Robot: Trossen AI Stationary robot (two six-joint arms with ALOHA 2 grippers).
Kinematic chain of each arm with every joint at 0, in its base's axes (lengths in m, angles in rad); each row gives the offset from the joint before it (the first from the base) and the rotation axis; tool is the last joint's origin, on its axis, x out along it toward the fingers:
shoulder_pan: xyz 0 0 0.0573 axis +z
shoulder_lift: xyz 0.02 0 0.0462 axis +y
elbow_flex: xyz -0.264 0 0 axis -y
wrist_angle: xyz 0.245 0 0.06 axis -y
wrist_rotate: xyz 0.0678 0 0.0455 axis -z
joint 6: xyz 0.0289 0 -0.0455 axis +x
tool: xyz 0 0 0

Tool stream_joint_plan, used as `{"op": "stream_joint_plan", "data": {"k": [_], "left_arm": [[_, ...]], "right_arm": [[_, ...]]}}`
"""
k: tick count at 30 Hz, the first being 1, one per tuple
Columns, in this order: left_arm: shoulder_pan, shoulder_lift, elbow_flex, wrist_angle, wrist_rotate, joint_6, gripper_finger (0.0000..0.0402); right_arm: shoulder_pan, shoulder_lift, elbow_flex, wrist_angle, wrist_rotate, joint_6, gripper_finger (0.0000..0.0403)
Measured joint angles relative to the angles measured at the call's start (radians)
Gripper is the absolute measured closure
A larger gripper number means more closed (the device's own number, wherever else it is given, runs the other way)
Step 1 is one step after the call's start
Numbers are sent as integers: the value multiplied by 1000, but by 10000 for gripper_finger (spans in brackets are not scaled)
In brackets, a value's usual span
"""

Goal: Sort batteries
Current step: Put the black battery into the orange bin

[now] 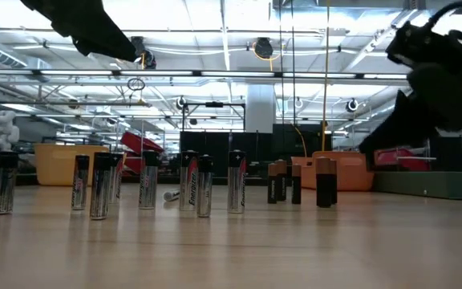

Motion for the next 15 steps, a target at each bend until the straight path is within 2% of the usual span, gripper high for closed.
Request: {"op": "stream_joint_plan", "data": {"k": [6,10,15], "left_arm": [[0,0,0,8,-31,18,260],[0,0,0,25,-81,47,260],[0,0,0,38,-84,64,260]], "right_arm": [[-113,-157,0,-199,9,-36,392],[-250,-253,0,-220,-24,-188,392],[-446,-365,0,-210,-95,-407,392]]}}
